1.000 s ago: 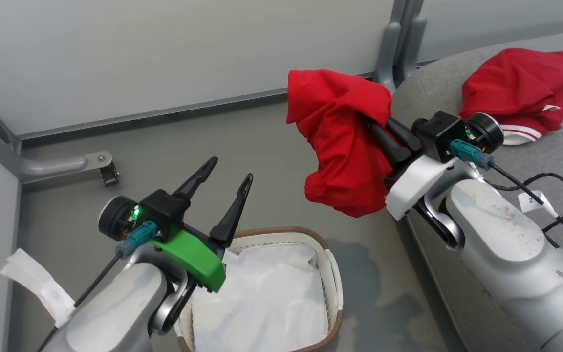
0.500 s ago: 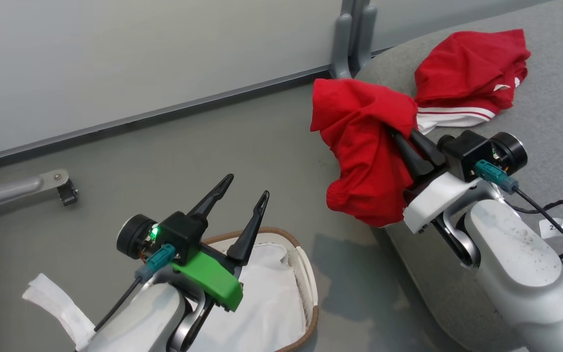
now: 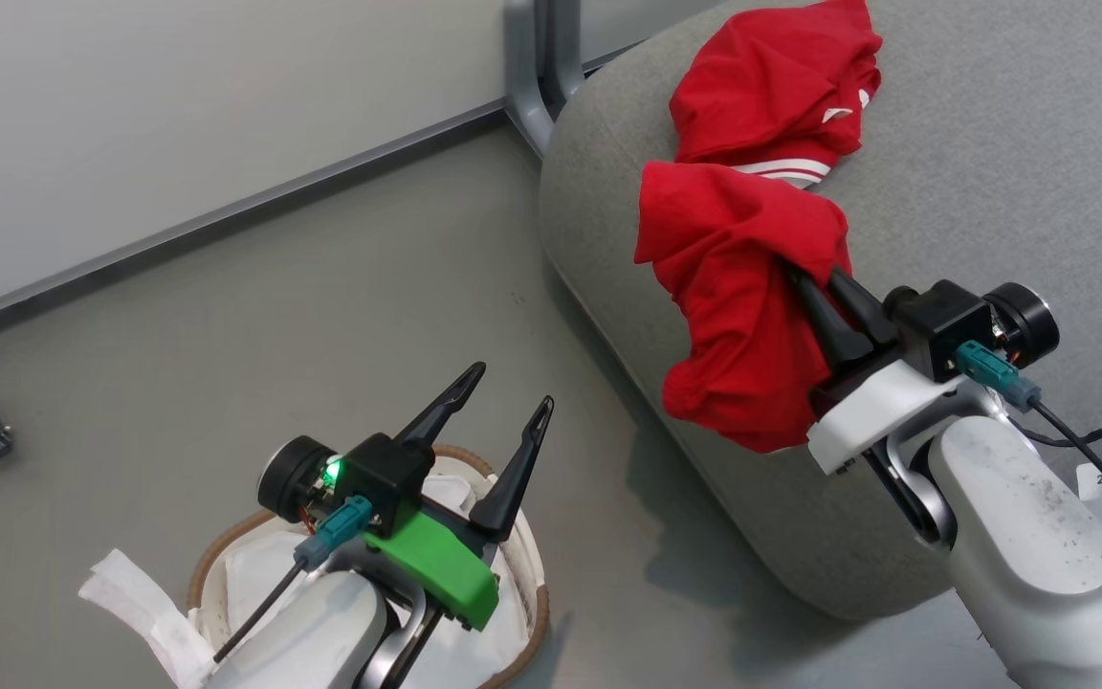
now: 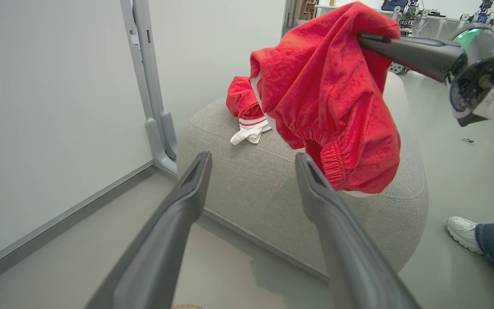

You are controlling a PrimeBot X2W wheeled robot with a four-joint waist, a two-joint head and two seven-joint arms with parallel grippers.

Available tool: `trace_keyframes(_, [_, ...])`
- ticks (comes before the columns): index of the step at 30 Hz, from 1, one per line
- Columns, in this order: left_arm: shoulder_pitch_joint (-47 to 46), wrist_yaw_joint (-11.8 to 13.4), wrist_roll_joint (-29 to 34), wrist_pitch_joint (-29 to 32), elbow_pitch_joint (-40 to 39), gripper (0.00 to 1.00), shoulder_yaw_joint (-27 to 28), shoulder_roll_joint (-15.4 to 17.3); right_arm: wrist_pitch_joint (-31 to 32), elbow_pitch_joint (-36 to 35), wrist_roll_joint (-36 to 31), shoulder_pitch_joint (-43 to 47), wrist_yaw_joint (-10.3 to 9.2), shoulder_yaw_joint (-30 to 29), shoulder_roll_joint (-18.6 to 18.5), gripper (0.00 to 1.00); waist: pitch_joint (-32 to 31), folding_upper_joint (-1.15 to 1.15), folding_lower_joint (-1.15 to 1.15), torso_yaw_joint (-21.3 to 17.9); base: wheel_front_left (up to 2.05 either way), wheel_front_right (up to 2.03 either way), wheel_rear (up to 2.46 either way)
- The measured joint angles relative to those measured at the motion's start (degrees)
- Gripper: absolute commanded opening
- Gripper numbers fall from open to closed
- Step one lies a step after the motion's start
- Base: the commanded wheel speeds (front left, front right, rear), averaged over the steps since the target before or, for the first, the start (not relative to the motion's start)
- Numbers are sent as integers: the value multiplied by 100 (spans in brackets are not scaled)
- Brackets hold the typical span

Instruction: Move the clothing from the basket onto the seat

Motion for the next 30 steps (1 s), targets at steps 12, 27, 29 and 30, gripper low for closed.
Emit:
trace_keyframes(12, [-5, -73, 142, 0, 71, 100, 11, -4, 0, 80, -64, -135, 0, -124, -69, 0, 336, 0, 0, -113, 0, 0, 0])
trace_keyframes(27, [-275, 34, 398, 120, -466, 100, -36, 177, 24, 1158, 227, -2776, 0, -67, -1025, 0, 905, 0, 0, 478, 0, 0, 0])
trace_keyframes(29, [-315, 40, 404, 144, -519, 100, -47, 186, 105, 1324, 247, -3206, 0, -122, -1299, 0, 998, 0, 0, 589, 0, 0, 0])
trace_keyframes(30, [-352, 42, 427, 162, -542, 100, -57, 189, 171, 1415, 266, -3427, 0, -171, -1468, 0, 1053, 0, 0, 658, 0, 0, 0])
